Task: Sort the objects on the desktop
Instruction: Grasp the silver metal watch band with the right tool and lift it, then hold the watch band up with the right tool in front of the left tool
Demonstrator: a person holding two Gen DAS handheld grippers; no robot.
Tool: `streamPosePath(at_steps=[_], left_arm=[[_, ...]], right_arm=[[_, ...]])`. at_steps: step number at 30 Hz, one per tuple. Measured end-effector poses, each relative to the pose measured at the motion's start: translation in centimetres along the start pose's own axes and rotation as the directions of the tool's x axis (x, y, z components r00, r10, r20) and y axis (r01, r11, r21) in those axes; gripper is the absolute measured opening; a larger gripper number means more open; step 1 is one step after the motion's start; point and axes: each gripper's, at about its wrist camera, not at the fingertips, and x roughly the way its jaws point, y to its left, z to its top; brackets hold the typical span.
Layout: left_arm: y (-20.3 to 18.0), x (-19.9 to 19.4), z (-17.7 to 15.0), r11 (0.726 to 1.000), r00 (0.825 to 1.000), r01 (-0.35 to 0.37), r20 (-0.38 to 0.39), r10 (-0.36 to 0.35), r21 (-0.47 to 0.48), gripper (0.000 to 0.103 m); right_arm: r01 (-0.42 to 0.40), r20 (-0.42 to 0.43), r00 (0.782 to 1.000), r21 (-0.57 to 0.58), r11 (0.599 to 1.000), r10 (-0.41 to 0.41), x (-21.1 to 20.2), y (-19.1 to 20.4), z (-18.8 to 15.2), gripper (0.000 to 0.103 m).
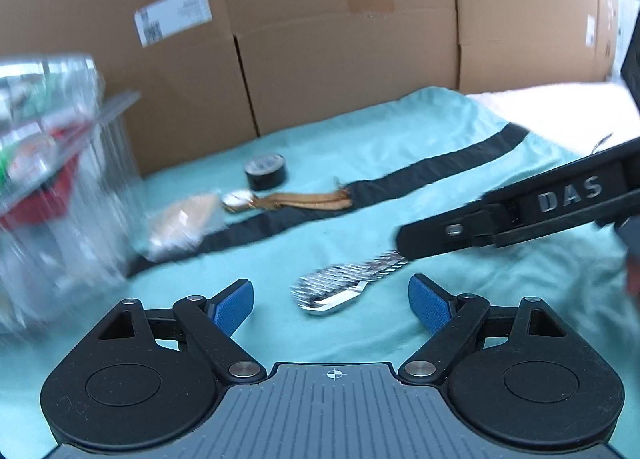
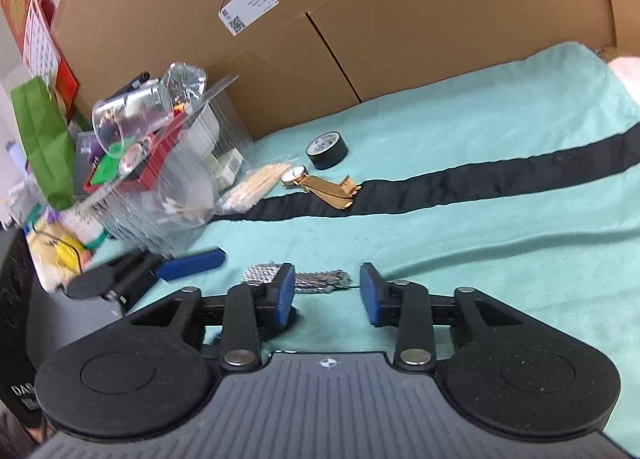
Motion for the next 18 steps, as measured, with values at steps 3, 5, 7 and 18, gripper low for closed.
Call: streamPosePath(at_steps=[3,5,7,18], left_arm=[[0.2,0.2,-0.1,0.996,0.998,0.055,-0.011,-0.056,-0.074,0.094],[0.2,0.4,0.0,0.993,0.997,0.074,-0.012,-0.076,-0.090,0.097],[0.1,0.5,0.1,0.992,0.996,0.085,-0.010,-0.086,-0.092,0.099],[-0.9,0.8,0.5,0.997,0.996,0.081,-0.031,-0.082,-0.015,0.102]], right_arm=[[-0.047,0.009,0.999,0.076,0.996,0.046,0.2,-0.5,-0.2,0.049],[-0.075,0.010,0.997,0.126,0.989,0.074,0.3,-1.0,-0.1,0.050],[-0.117,0.008,0.993,0.183,0.976,0.118,0.6,-1.6,-0.1,0.050],[-0.073,0.008,0.997,0.052,0.996,0.072,1.5,0.5,0.0,0.052]])
